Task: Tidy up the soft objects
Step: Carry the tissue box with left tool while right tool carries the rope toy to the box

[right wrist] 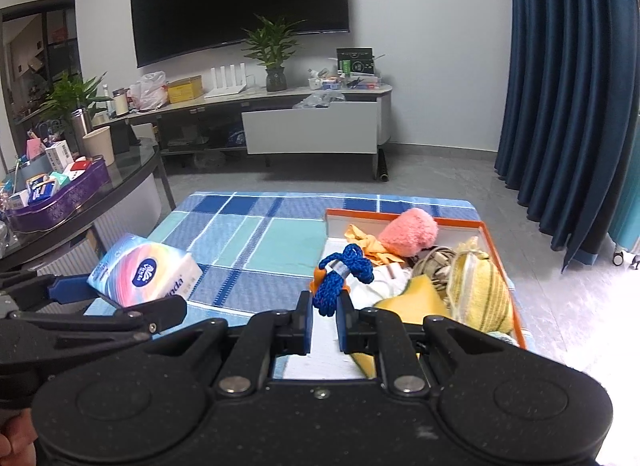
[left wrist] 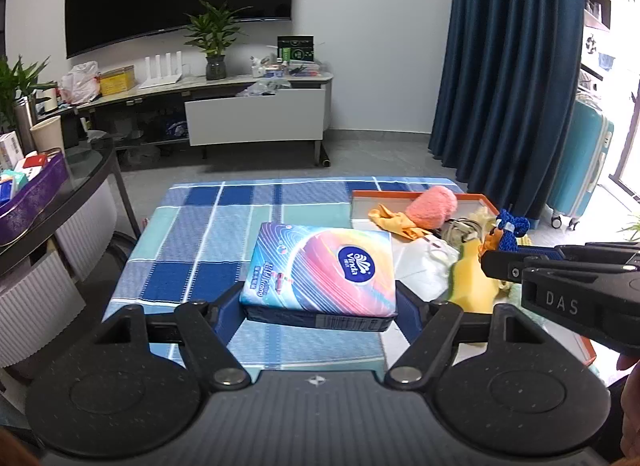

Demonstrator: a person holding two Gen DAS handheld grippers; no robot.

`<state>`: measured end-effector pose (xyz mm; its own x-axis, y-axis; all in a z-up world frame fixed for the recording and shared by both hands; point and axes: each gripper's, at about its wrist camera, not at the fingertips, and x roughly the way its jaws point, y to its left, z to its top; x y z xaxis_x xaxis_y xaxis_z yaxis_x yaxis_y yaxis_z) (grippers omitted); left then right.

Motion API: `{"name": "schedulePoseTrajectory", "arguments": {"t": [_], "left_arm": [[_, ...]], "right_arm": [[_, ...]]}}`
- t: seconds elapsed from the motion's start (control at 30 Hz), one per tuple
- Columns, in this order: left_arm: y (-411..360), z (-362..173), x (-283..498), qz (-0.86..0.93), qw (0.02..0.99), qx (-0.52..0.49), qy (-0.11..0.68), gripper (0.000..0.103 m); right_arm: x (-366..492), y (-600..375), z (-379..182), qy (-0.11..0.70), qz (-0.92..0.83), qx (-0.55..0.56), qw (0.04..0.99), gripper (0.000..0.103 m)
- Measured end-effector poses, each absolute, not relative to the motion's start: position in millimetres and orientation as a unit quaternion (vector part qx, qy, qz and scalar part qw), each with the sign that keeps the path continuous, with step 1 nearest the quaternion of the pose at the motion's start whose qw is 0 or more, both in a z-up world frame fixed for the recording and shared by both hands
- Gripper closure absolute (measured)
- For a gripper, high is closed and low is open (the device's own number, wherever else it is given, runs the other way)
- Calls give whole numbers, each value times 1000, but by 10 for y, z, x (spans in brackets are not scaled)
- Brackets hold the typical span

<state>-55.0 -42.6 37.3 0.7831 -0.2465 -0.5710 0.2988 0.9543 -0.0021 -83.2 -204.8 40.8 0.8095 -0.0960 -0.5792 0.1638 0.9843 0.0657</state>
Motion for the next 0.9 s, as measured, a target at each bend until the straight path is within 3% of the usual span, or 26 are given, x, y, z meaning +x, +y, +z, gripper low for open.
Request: {"name": "schedulePoseTrajectory", "arguments": {"t": [0.9], "left_arm": [[-883, 322, -646, -200, 930, 72, 301, 27]], "right_arm": [[-1150, -2560, 386, 299, -119, 79, 943, 88]]}}
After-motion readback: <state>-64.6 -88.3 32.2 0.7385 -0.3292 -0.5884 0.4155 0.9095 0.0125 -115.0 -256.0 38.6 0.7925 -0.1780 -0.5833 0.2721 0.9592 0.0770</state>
